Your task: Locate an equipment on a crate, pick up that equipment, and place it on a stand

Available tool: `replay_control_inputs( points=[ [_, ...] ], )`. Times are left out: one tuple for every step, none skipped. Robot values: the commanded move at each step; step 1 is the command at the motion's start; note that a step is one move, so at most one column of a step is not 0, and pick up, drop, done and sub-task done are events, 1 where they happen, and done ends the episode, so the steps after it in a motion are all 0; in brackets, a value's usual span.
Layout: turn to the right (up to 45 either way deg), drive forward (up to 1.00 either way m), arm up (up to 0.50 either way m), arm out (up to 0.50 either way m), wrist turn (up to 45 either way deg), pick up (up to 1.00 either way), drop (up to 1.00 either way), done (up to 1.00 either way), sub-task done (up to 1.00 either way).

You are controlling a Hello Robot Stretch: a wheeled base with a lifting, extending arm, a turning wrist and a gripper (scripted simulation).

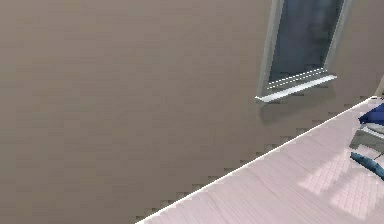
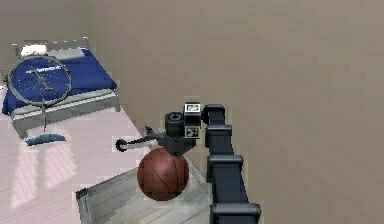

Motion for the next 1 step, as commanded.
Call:
replay_control_inputs(
  points=[
    [0.0,0.00,0.00,0.00,18.0,0.00,0.00,0.00,0.00]
  ],
)
